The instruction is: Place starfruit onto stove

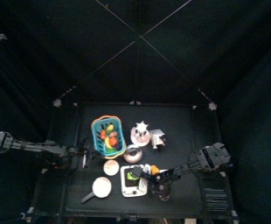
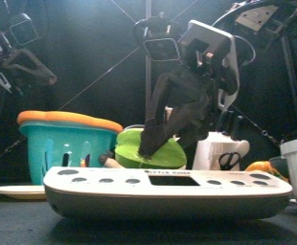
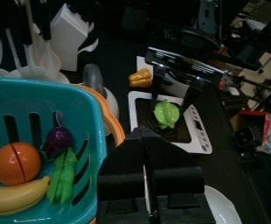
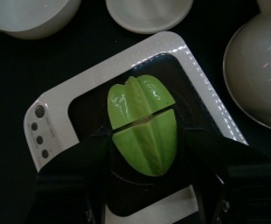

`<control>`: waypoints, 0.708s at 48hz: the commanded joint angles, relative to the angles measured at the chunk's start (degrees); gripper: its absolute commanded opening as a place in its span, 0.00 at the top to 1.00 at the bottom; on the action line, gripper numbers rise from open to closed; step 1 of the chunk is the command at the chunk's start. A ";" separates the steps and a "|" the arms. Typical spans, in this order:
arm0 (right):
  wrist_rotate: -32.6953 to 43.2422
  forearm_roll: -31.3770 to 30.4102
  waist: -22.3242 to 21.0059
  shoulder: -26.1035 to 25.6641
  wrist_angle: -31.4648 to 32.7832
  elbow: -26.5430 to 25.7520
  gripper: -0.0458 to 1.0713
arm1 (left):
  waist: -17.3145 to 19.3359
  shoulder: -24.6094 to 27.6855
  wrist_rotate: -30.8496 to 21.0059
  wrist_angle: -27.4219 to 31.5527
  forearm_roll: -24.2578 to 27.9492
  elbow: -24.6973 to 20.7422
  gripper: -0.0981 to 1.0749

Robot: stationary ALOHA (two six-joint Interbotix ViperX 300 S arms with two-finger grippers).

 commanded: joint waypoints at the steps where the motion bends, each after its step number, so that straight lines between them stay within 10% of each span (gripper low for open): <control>1: 0.00 0.00 -0.26 -1.05 -0.18 -0.53 0.22 | 0.09 0.18 -0.09 -0.26 0.00 -0.79 0.94; 34: -0.09 -2.64 0.18 -2.46 -0.09 -1.05 0.08 | 0.09 0.18 0.00 -0.26 0.00 -0.79 0.94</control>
